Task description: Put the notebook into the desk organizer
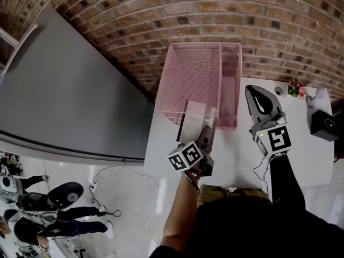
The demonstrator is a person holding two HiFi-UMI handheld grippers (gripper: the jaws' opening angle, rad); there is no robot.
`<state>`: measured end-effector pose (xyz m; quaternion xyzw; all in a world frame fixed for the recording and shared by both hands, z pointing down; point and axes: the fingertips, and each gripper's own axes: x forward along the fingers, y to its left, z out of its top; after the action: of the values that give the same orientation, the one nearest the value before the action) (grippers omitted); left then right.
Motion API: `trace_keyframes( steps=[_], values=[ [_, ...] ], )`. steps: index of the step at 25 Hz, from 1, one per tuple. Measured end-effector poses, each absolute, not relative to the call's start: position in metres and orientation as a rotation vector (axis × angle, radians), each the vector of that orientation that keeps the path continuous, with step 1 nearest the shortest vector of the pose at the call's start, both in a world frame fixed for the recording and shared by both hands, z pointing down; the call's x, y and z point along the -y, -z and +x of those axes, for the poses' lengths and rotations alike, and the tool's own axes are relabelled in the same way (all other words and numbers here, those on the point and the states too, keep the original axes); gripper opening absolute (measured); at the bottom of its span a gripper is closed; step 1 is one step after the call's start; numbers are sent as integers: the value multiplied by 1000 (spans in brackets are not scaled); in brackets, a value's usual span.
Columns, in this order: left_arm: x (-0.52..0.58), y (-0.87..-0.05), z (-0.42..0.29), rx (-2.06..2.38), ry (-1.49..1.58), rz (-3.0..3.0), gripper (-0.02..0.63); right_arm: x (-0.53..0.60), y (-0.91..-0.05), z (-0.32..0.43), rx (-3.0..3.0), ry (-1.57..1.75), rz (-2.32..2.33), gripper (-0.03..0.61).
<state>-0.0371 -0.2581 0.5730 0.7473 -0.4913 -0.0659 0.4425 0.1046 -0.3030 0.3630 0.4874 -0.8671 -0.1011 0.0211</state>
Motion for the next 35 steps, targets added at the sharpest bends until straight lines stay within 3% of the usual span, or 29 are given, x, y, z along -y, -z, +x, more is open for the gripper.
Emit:
trace_keyframes(
  steps=[6,14,20,35],
  values=[
    [240,-570,-18,1100,75,1992,199,299,-364,103,2697,307,1509,20],
    [224,-570,-16,1063,55,2055,199,293,-363,103,2707,305,1505,21],
    [227,-581,-34,1158,182,1909,35,289,-363,106,2718,297,1510,21],
    [282,-565,-33,1182,353,1880,28,291,-364,116,2694,306,1512,21]
  ],
)
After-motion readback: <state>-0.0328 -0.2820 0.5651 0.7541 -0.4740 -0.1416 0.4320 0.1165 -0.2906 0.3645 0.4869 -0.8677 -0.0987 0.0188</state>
